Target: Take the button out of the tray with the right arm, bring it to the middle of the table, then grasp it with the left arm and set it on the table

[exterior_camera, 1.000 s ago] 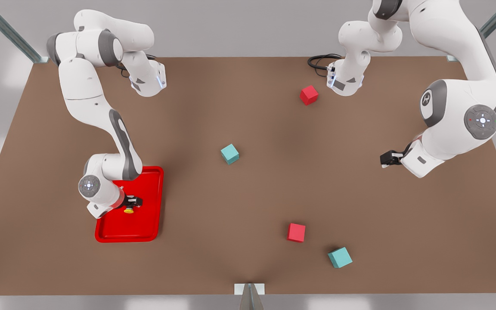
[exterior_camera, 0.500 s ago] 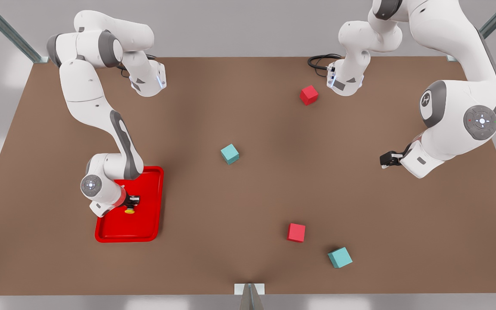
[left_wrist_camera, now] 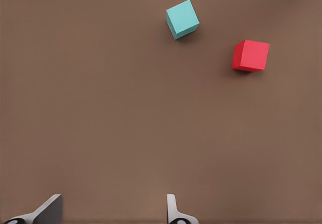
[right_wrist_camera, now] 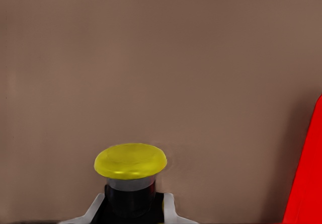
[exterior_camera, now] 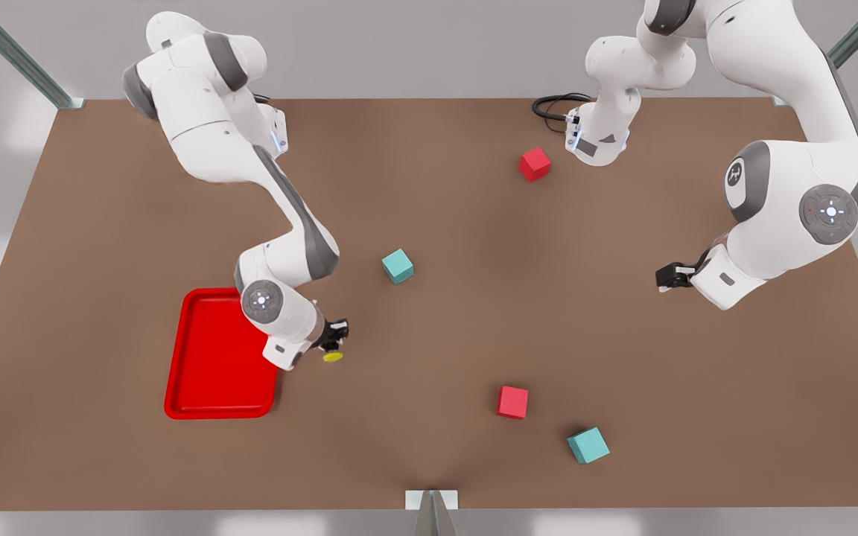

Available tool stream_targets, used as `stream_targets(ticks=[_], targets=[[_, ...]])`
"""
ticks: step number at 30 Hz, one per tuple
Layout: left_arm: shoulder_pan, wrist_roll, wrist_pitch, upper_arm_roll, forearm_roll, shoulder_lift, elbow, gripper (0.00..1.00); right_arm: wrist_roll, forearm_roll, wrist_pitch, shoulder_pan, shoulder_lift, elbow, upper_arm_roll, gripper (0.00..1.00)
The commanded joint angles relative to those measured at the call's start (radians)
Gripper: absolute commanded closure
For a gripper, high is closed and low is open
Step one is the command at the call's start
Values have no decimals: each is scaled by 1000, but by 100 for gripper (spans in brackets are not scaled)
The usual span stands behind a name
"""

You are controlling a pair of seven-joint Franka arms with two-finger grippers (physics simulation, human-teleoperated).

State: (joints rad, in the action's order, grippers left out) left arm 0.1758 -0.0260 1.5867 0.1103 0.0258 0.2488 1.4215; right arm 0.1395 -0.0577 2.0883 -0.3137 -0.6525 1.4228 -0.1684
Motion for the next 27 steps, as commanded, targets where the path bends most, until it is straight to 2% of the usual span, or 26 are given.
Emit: stream_targets(ticks=[1, 4, 8, 11, 14, 15, 16, 17, 18, 19, 23, 25, 26, 27], targets=[[1, -3, 1, 0, -1, 0, -1, 0, 621, -22, -105, -77, -35, -71, 0, 61], [-1, -3, 6, 0, -1, 0, -1, 0, 848, -56, -143, -192, -226, -349, 3, 61], [-1, -3, 6, 0, -1, 6, -1, 0, 1104, -56, -139, -326, -420, -574, 9, 61], [-1, -3, 7, 0, -1, 7, -1, 0, 1237, -57, -102, -377, -527, -662, 9, 60], [-1, -3, 18, 0, -1, 12, -1, 0, 1249, -59, -96, -381, -553, -660, 9, 59], [-1, -3, 18, 0, -1, 13, -1, 0, 1256, -59, -94, -383, -555, -660, 7, 55], [-1, -3, 18, 0, -1, 13, 1, 0, 1258, -57, -80, -392, -564, -662, 7, 47], [-1, -3, 18, 0, -1, 13, 1, 0, 1256, -57, -80, -392, -569, -662, 7, 35], [-1, -3, 18, 0, -1, 13, -1, 0, 1256, -57, -80, -393, -569, -662, 9, 9], [-1, -3, 18, 0, -1, 13, 1, 0, 1255, -57, -80, -393, -569, -663, 9, 0], [1, -9, 21, 0, -1, 15, 1, 0, 1246, -59, -85, -374, -558, -682, 7, 0], [1, -305, 21, -131, 0, 36, 1, 0, 1185, -62, -180, -320, -474, -677, 0, 0], [-1, -521, 21, -231, -1, 73, -1, 0, 968, -36, -278, -248, -349, -657, 9, 0], [1, -621, 30, -282, -3, 93, -1, 0, 763, 25, -369, -182, -228, -536, 6, 0]])
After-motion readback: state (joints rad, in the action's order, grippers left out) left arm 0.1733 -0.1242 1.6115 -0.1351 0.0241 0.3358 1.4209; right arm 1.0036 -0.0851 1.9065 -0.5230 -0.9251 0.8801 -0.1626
